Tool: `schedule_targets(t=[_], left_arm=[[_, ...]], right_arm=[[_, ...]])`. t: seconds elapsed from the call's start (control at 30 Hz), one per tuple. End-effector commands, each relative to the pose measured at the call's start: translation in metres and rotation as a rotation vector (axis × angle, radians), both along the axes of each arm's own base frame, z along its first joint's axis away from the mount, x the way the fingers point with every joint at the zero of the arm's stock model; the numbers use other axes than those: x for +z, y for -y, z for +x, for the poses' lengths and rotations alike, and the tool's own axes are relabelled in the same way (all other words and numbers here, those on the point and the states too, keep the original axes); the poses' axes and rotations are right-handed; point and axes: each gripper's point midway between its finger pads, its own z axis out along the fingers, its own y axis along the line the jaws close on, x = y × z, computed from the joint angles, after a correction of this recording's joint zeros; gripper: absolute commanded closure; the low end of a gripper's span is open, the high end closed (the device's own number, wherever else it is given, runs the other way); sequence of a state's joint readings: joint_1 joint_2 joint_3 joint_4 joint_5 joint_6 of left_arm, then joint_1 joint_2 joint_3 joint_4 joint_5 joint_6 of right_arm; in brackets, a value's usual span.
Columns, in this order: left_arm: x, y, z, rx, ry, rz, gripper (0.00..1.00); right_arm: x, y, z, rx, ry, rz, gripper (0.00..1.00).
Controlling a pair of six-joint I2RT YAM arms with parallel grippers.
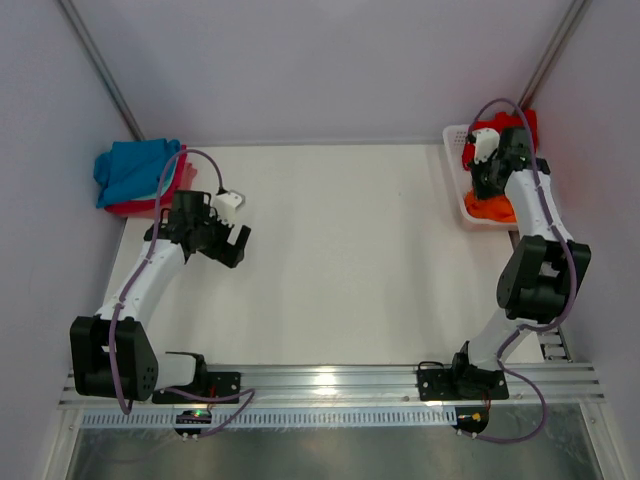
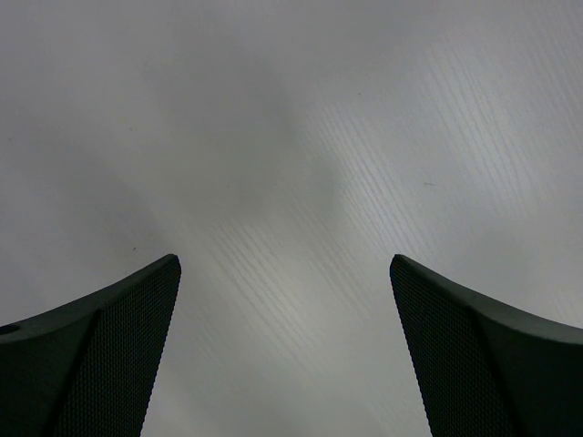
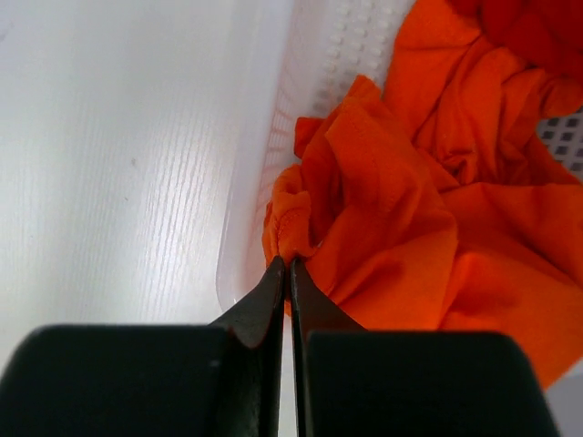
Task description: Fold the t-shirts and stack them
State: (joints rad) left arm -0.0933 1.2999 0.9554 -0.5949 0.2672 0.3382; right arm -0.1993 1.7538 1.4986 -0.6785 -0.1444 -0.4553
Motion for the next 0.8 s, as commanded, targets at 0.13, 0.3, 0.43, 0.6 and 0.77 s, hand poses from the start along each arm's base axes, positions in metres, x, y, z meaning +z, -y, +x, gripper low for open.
schedule_targets(t=[0.13,0.3,0.43,0.6,0.77], left_arm=[[0.008,0.006,0.007,-0.003,0.016,-0.032,0.01],[0.007,0.007,0.007,-0.007,0.011,-0.038,0.01],[0.008,0.008,0.008,-0.004,0.004,-0.043,0.01],[0.006,0.009,0.006,-0.005,-0.003,-0.047,0.01],[0.007,0.011,0.007,-0.009,-0.007,-0.057,0.01]], right_arm=[[0.239,0.003,0.021,-0.029,0.516,-0.070,0.97],[0.332,-0.026,-0.010,0.051,0.743,-0.003,0.97],[0.360,-0.074,-0.036,0.226,0.774,0.165,0.97],[0.365,-0.151,-0.084,0.591,0.708,0.467,0.97],[0.360,-0.199,-0.131,0.922,0.582,0.760,0.97]])
